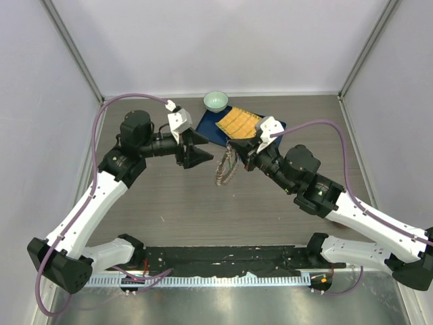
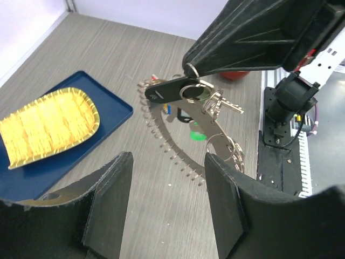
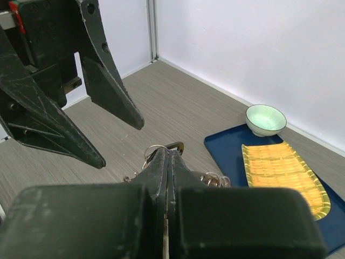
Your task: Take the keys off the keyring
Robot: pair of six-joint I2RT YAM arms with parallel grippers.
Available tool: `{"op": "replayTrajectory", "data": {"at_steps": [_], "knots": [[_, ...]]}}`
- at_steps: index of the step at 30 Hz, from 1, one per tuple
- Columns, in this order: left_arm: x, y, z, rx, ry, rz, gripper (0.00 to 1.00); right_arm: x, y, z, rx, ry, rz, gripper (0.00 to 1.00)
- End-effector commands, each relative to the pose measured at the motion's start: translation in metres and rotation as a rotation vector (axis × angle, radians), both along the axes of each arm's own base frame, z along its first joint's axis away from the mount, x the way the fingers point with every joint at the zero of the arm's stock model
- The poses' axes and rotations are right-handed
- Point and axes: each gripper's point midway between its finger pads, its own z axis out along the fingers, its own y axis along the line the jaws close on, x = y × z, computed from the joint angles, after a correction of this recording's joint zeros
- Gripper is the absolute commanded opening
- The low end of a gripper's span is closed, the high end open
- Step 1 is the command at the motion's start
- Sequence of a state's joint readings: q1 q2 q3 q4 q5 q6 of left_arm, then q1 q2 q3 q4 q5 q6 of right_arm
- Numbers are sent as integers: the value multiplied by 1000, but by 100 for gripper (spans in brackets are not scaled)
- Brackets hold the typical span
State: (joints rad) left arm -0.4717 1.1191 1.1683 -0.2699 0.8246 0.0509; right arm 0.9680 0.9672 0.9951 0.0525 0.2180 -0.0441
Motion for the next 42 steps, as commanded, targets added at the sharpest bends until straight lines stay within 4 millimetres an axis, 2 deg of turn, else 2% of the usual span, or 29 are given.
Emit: {"op": "replayTrajectory", "data": {"at_steps": [1, 9, 19, 24, 28, 37, 42], "knots": [[-12, -6, 35, -78, -164, -97, 59, -10, -2, 41, 137, -68, 33, 1], [-14, -21, 46, -105, -238, -153, 55, -12, 2, 45, 162, -76, 55, 1], [-15, -26, 40, -97, -257, -188, 52, -13, 1, 47, 173, -78, 55, 1], [-9, -32, 38, -97, -250, -191, 50, -13, 2, 48, 178, -84, 60, 1], [-13, -37, 39, -106, -249, -223, 49, -14, 3, 48, 181, -86, 63, 1], [-18, -38, 40, -115, -254, -247, 41, -15, 3, 48, 181, -87, 69, 1], [-19, -38, 44, -126, -276, -259, 31, -16, 2, 47, 183, -87, 66, 1]]}}
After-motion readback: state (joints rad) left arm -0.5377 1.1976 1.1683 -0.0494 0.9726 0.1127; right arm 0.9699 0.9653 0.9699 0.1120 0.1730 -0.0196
